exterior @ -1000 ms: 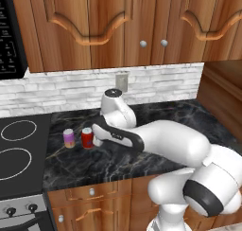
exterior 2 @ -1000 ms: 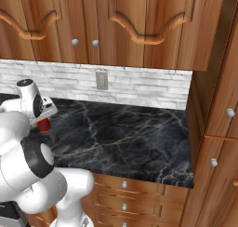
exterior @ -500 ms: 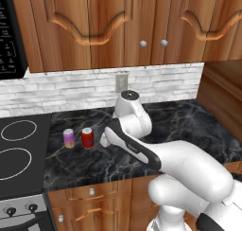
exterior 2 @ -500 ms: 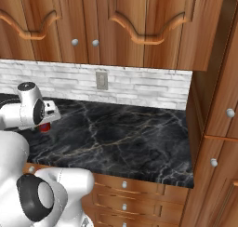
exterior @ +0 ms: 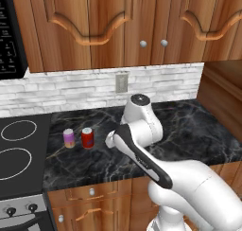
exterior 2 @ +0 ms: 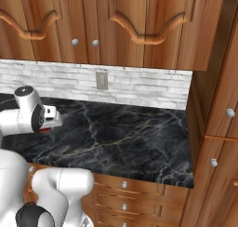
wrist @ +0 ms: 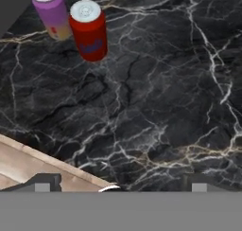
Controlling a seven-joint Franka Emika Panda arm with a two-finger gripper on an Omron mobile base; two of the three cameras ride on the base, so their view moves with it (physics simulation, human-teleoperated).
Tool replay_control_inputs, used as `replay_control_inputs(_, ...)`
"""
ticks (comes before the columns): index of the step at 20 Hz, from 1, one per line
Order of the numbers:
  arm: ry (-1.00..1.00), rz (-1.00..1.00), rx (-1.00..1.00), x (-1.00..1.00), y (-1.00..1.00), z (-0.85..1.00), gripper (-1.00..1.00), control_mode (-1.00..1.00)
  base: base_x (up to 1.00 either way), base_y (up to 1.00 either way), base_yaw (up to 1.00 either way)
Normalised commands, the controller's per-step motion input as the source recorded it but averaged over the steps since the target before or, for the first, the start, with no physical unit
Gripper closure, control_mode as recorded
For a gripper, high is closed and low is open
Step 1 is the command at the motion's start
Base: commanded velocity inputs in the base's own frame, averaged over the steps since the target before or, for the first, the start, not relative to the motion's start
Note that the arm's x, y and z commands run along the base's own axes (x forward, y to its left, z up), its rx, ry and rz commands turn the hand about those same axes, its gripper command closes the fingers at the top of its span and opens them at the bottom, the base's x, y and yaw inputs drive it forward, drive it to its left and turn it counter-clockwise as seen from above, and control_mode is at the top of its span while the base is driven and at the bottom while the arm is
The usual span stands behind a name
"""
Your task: Four empty soda cans are scattered around the kitchen. Gather all the cans and cluster them next to the stove for recycling.
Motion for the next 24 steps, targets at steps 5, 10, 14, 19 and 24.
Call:
replay_control_inputs(5, 0.00, -0.04, 0.02, -0.28, -0.18, 0.10, -1.00, -1.00, 0.00, 0.00, 0.00)
replay_control_inputs(10, -0.01, 0.00, 0.01, -0.32, -0.19, 0.05, -1.00, -1.00, 0.00, 0.00, 0.00)
replay_control_inputs(14, -0.11, 0.01, 0.00, -0.19, -0.08, 0.01, -1.00, -1.00, 0.00, 0.00, 0.00)
replay_control_inputs(19, -0.01, 0.00, 0.00, 0.00, 0.00, 0.00, -1.00, -1.00, 0.00, 0.00, 0.00)
replay_control_inputs(24, 0.00, 0.00, 0.00, 0.00, 0.00, 0.00, -1.00, 1.00, 0.00, 0.00, 0.00)
